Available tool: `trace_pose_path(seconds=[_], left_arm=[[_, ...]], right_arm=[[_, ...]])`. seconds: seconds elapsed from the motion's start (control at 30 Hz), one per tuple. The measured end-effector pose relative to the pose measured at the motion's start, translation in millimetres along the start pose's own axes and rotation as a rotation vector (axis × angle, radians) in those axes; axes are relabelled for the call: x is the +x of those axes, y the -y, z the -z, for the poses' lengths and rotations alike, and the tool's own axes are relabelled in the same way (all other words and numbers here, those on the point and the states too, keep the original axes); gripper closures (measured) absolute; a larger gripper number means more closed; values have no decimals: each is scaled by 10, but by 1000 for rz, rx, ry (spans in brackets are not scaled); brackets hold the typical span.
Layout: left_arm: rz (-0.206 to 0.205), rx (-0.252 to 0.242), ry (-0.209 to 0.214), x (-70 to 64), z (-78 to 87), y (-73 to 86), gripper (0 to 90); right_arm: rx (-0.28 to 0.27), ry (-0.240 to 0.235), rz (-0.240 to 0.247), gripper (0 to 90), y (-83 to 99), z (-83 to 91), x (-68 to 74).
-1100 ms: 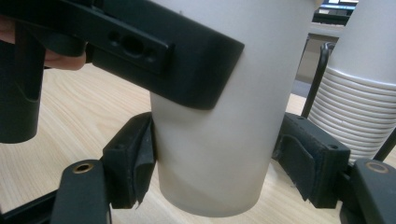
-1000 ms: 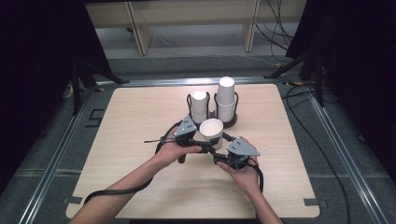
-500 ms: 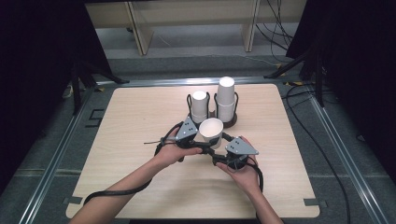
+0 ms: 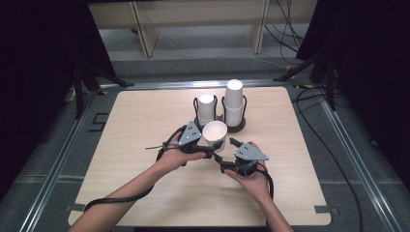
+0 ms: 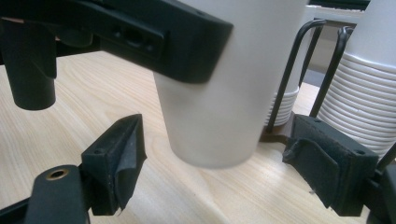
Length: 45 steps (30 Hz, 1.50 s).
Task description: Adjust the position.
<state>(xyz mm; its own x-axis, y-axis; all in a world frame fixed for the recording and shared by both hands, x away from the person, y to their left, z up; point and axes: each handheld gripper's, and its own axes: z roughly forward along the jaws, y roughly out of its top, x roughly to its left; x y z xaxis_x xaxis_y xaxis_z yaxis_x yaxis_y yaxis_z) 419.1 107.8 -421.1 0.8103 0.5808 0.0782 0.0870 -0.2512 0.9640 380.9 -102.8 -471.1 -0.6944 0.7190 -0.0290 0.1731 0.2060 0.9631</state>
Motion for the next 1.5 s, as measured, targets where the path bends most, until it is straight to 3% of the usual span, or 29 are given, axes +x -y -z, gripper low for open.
trace_pose_path(seconds=[0.13, 0.5, 0.53, 0.57, 0.67, 0.7, 0.77, 0.83, 0.9, 1.0, 1.07, 1.13, 1.3, 1.37, 1.4, 1.47, 1.5], left_arm=[[4, -4, -13, 38, 38, -4, 253], [7, -13, -37, 95, 130, 2, 255], [6, -13, -40, 104, 141, 3, 255], [8, -11, -43, 110, 154, 5, 255], [10, -15, -52, 128, 178, 20, 255], [12, -10, -56, 134, 191, 24, 255], [17, -10, -62, 144, 213, 31, 256], [13, -11, -66, 153, 232, 39, 256], [14, -16, -68, 161, 251, 48, 256], [13, -10, -74, 177, 293, 61, 257], [15, -11, -82, 190, 321, 75, 257], [16, -11, -90, 209, 354, 91, 257], [18, -4, -111, 268, 441, 144, 257], [22, -1, -120, 293, 475, 162, 257], [23, -2, -125, 305, 491, 170, 257], [22, -3, -132, 325, 520, 185, 257], [21, -1, -135, 336, 537, 191, 257]], right_arm=[[-14, 12, 14, 199, 5, 4, -5], [-14, 1, -22, 207, 8, 41, -12], [-31, 15, 6, 209, 8, 41, -35], [-22, 15, -16, 210, 12, 52, -30], [-23, 39, -12, 216, 28, 80, -69], [-17, 32, -44, 217, 37, 85, -63], [-17, 40, -58, 219, 44, 106, -82], [-25, 47, -43, 219, 44, 111, -98], [-33, 45, -73, 220, 49, 115, -102], [-25, 54, -55, 221, 47, 137, -126], [-50, 77, -44, 221, 53, 132, -134], [-19, 59, -77, 221, 61, 157, -131], [-33, 64, -83, 221, 84, 162, -139], [-35, 75, -64, 221, 86, 170, -159], [-25, 64, -93, 221, 88, 174, -144], [-34, 76, -58, 221, 87, 177, -171], [-38, 65, -85, 222, 91, 169, -159]])
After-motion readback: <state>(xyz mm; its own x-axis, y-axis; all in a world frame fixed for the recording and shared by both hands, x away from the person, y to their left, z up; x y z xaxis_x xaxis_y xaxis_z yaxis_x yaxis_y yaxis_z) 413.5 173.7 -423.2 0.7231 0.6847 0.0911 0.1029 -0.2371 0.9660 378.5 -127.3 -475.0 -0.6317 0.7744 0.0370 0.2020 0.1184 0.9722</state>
